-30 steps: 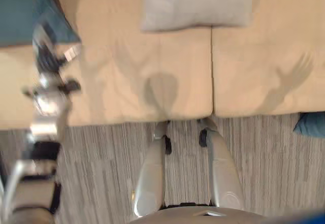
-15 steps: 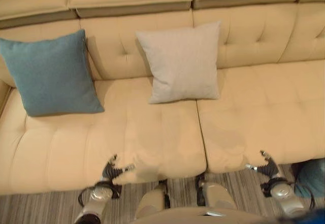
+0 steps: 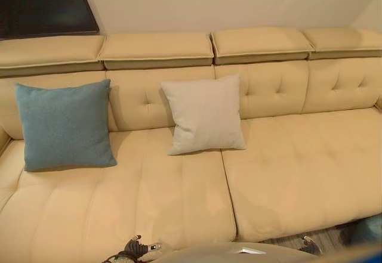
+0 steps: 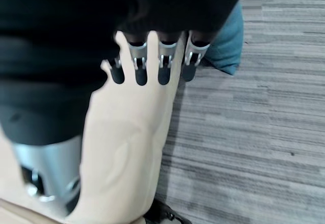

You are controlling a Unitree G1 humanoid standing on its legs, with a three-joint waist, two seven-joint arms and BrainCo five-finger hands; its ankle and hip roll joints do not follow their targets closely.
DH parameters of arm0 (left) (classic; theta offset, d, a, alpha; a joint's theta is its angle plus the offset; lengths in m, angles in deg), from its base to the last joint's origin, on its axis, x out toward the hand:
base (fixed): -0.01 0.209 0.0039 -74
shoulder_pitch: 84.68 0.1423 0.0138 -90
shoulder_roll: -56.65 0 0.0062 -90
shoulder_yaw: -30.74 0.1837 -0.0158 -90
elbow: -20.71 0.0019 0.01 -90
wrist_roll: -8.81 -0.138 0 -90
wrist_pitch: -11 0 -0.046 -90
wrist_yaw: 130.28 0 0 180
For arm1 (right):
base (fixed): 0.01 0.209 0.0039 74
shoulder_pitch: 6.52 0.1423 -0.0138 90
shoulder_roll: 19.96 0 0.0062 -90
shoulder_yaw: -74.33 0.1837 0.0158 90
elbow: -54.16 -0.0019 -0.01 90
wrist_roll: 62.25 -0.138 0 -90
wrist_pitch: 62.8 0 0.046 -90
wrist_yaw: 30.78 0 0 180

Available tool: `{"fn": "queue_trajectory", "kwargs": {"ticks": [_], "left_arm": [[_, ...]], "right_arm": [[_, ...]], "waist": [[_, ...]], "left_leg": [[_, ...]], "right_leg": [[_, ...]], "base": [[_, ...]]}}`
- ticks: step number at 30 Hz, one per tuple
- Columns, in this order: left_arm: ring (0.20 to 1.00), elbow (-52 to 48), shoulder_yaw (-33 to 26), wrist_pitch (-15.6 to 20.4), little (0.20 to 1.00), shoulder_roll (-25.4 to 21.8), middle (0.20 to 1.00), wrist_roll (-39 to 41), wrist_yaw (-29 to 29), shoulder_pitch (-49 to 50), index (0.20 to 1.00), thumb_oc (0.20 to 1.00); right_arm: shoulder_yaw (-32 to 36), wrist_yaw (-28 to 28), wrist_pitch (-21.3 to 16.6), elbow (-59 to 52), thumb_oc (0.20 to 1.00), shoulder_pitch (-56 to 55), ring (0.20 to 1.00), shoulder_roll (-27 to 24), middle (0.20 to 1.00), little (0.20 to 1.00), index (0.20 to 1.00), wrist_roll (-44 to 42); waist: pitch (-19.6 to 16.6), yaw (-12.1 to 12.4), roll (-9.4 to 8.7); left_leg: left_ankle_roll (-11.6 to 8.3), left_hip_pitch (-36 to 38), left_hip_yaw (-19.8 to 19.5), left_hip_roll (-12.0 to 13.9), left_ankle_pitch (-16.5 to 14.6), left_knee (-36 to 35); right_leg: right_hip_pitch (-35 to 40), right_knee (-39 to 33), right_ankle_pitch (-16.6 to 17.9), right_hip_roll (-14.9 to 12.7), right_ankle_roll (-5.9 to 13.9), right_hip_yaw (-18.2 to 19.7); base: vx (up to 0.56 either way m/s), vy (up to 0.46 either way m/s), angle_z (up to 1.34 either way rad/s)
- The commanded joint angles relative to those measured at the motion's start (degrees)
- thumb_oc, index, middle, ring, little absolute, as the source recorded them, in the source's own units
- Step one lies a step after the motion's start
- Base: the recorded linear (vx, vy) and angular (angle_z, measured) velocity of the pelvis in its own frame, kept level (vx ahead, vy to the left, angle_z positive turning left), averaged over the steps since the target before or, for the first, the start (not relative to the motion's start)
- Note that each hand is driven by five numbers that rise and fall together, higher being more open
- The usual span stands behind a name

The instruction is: Pick up all the scattered cushions and arrange them neatly on the sofa.

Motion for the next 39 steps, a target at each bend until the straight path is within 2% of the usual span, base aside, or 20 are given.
{"fn": "queue_trajectory", "kwargs": {"ticks": [1,4,5,7,11,13,16,17,19,22,23,24,25,26,28,31,34,36,37,39], "left_arm": [[1.000,0.5,-3.1,0.0,1.000,-0.5,1.000,0.8,0.4,-4.2,1.000,1.000],[1.000,1.1,-3.3,-0.1,1.000,0.2,1.000,1.7,0.4,-5.0,1.000,1.000],[1.000,1.4,-3.0,-0.2,1.000,0.6,1.000,2.0,0.6,-5.4,1.000,1.000],[1.000,1.5,-2.1,-0.1,1.000,0.7,1.000,2.1,0.8,-6.6,1.000,1.000],[1.000,1.7,-0.9,-0.2,1.000,-0.2,1.000,1.2,0.5,-8.9,1.000,1.000],[1.000,1.4,-1.2,0.0,1.000,-1.0,1.000,2.1,0.3,-10.4,1.000,1.000],[1.000,1.4,-1.0,0.1,1.000,-1.6,1.000,2.0,0.5,-11.0,1.000,1.000],[1.000,1.9,-0.5,0.1,1.000,-2.6,1.000,1.1,1.1,-11.7,1.000,1.000],[1.000,2.4,0.0,-0.3,1.000,-4.1,1.000,0.0,1.5,-12.3,1.000,1.000],[1.000,3.7,-0.4,-1.1,1.000,-5.4,1.000,-1.0,2.2,-11.8,1.000,1.000],[1.000,4.9,-1.7,-1.8,1.000,-6.4,1.000,-1.1,2.4,-11.0,1.000,1.000],[1.000,5.6,-2.3,-2.0,1.000,-7.2,1.000,-0.9,2.8,-11.0,1.000,1.000],[1.000,5.6,-2.3,-2.0,1.000,-7.2,1.000,-0.9,2.8,-11.0,1.000,1.000],[1.000,6.2,-2.3,-2.3,1.000,-8.1,1.000,-1.5,3.2,-11.1,1.000,1.000],[1.000,6.5,-2.2,-2.3,1.000,-8.9,1.000,-1.4,3.6,-11.6,1.000,1.000],[1.000,6.9,-1.5,-2.6,1.000,-9.6,1.000,-1.8,3.8,-13.0,1.000,1.000],[1.000,2.9,1.1,-1.7,1.000,-4.5,1.000,-1.7,1.7,-12.7,1.000,1.000],[1.000,2.9,1.7,-1.6,1.000,-3.1,1.000,-0.8,1.6,-12.7,1.000,1.000],[1.000,3.0,2.4,-1.6,1.000,-1.8,1.000,-0.5,1.7,-12.5,1.000,1.000],[1.000,2.8,3.0,-1.3,1.000,-1.1,1.000,-0.4,2.2,-11.9,1.000,1.000]], "right_arm": [[-1.0,0.0,0.2,-0.3,1.000,4.8,1.000,-2.9,1.000,1.000,1.000,-0.2],[-0.5,0.0,0.6,0.2,1.000,5.3,1.000,-3.3,1.000,1.000,1.000,-0.4],[0.0,-0.3,0.7,0.6,1.000,5.5,1.000,-3.5,1.000,1.000,1.000,-0.6],[0.6,-0.3,1.0,1.1,1.000,5.5,1.000,-4.0,1.000,1.000,1.000,-0.7],[0.3,-0.1,2.2,2.5,1.000,6.3,1.000,-3.8,1.000,1.000,1.000,0.3],[-0.4,-0.1,3.0,3.5,1.000,7.2,1.000,-3.4,1.000,1.000,1.000,0.7],[-1.1,-0.2,3.3,3.6,1.000,7.7,1.000,-3.1,1.000,1.000,1.000,1.5],[-2.2,-0.7,3.8,3.7,1.000,8.5,1.000,-3.0,1.000,1.000,1.000,2.6],[-3.3,-0.7,3.8,4.0,1.000,9.4,1.000,-3.2,1.000,1.000,1.000,3.1],[-3.9,-1.2,3.4,3.9,1.000,9.2,1.000,-3.3,1.000,1.000,1.000,3.2],[-3.8,-1.4,3.3,4.2,1.000,8.9,1.000,-3.2,1.000,1.000,1.000,2.9],[-3.9,-1.6,3.4,4.3,1.000,9.1,1.000,-3.2,1.000,1.000,1.000,2.8],[-3.9,-1.6,3.4,4.3,1.000,9.1,1.000,-3.2,1.000,1.000,1.000,2.8],[-4.5,-1.7,3.8,3.9,1.000,8.9,1.000,-3.1,1.000,1.000,1.000,3.0],[-4.7,-1.8,3.7,3.1,1.000,8.6,1.000,-3.4,1.000,1.000,1.000,2.7],[-4.3,-1.6,3.5,3.0,1.000,7.9,1.000,-3.9,1.000,1.000,1.000,1.6],[-4.3,-0.4,3.2,3.3,1.000,7.7,1.000,-2.9,1.000,1.000,1.000,0.6],[-3.9,-0.3,3.0,3.1,1.000,8.4,1.000,-3.2,1.000,1.000,1.000,-0.2],[-3.5,-0.3,2.9,3.3,1.000,8.9,1.000,-3.7,1.000,1.000,1.000,-0.4],[-3.1,-0.4,2.8,3.3,1.000,9.2,1.000,-4.4,1.000,1.000,1.000,-0.7]], "waist": [[3.7,-0.7,-2.06],[3.4,-1.2,-1.64],[2.4,-2.2,-1.17],[2.0,-3.3,-0.57],[2.3,-4.2,-0.90],[3.2,-4.0,-1.72],[3.9,-3.5,-2.04],[4.9,-3.3,-2.21],[6.1,-2.6,-1.81],[6.0,-1.2,-0.84],[4.8,0.3,-0.15],[3.8,1.5,-0.58],[3.8,1.5,-0.58],[2.1,1.6,-1.21],[2.0,0.9,-1.14],[2.0,-0.6,-1.15],[3.9,0.5,-1.95],[4.7,0.8,-2.29],[5.0,1.0,-2.66],[5.0,0.9,-2.45]], "left_leg": [[-1.22,-2.9,2.0,-1.7,-7.6,13.7],[-0.85,-0.3,-1.3,-2.7,-10.8,16.9],[-0.96,1.5,-3.6,-3.3,-11.2,15.6],[-0.67,3.6,-5.0,-3.7,-12.6,12.2],[0.91,5.4,-4.9,-4.9,-12.1,6.5],[2.13,5.4,-5.1,-6.5,-11.5,4.7],[2.71,5.4,-4.5,-7.1,-11.1,3.9],[3.14,4.8,-3.7,-7.4,-10.4,3.7],[3.77,3.4,-2.4,-7.0,-9.3,4.0],[4.51,2.1,-0.9,-6.1,-7.8,3.4],[4.65,0.9,0.8,-4.9,-6.9,2.9],[4.29,0.0,2.2,-4.8,-6.7,3.3],[4.29,0.0,2.2,-4.8,-6.7,3.3],[3.72,-0.3,3.1,-4.5,-6.5,3.6],[3.25,-0.2,3.2,-4.2,-6.3,3.8],[2.03,-0.8,3.1,-3.5,-5.9,5.0],[1.05,-3.4,-1.8,-4.1,-6.3,9.1],[0.77,-4.0,-6.6,-5.3,-7.7,11.4],[0.85,-4.1,-9.8,-6.4,-10.2,15.2],[0.69,-2.8,-12.6,-6.9,-11.6,16.4]], "right_leg": [[-0.8,4.9,-6.7,-1.3,3.14,2.1],[-1.9,6.1,-5.9,-1.1,3.36,3.7],[-3.5,7.0,-5.4,-0.9,3.44,4.7],[-4.9,8.2,-5.5,-1.1,3.79,5.1],[-8.4,10.6,-3.7,-2.3,5.58,6.3],[-10.6,9.8,-0.5,-3.4,7.32,7.8],[-11.6,9.0,1.0,-3.7,8.36,8.5],[-13.3,9.2,2.6,-3.8,9.21,8.4],[-13.3,11.2,0.4,-3.5,8.86,6.4],[-11.6,18.4,-4.2,-3.4,6.81,3.7],[-8.5,22.7,-8.4,-4.1,5.87,1.4],[-5.3,20.5,-8.7,-4.8,6.16,0.9],[-5.3,20.5,-8.7,-4.8,6.16,0.9],[-3.2,15.1,-9.2,-3.2,6.30,3.4],[-2.2,12.2,-9.1,-1.8,6.04,5.4],[-0.4,8.1,-8.6,-0.9,5.11,5.4],[-0.7,7.0,-7.4,-0.9,4.37,5.9],[-1.5,7.4,-6.7,-0.9,4.13,7.2],[-2.7,8.0,-6.1,-1.2,4.08,8.8],[-4.2,8.6,-5.5,-1.0,4.21,10.7]], "base": [[-0.30,0.076,-0.13],[-0.17,0.122,-0.47],[-0.13,0.214,-0.38],[-0.13,0.218,-0.21],[-0.18,0.229,-0.16],[-0.28,0.251,-0.19],[-0.19,0.127,-0.51],[-0.27,0.110,-0.82],[-0.33,0.124,-0.76],[-0.25,0.067,-0.80],[-0.25,-0.049,-0.91],[-0.18,-0.071,-0.78],[-0.01,-0.197,-1.15],[0.03,-0.163,-0.98],[0.02,-0.135,-0.55],[-0.07,-0.111,0.04],[-0.17,-0.037,0.16],[-0.17,0.055,-0.53],[-0.16,0.138,-0.86],[-0.12,0.191,-0.94]]}}
